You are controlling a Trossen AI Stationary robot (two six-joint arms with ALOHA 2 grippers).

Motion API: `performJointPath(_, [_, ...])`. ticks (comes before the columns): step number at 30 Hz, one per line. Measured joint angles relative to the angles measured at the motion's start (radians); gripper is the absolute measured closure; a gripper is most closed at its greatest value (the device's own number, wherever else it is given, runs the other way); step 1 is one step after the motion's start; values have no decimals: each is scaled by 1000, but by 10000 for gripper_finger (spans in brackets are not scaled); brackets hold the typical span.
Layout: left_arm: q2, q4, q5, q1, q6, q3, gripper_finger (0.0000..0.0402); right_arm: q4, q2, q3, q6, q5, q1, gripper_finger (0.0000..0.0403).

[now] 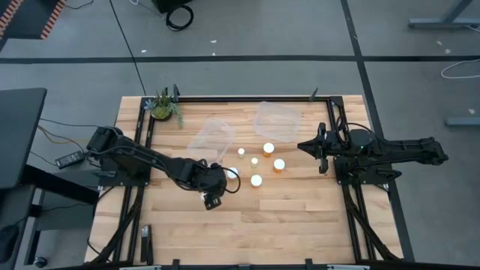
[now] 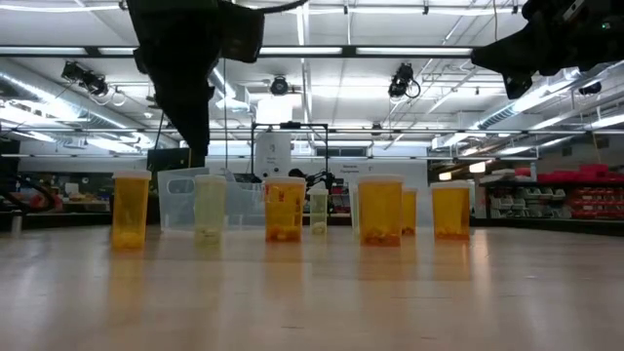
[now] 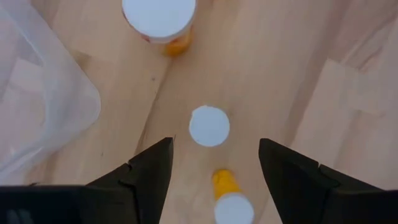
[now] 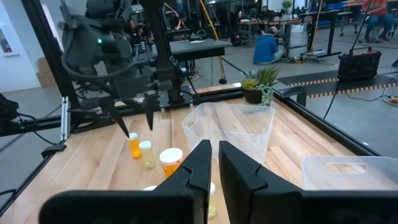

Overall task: Pick and place medicine bottles into bin by pill shape (circle, oval)
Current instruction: Put the small yellow pill bottle into the left transparent bin

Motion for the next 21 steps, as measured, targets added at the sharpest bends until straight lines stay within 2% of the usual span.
performJointPath(21, [101,6,-2,28,37,-2,154,0,0,0,0,0,0,366])
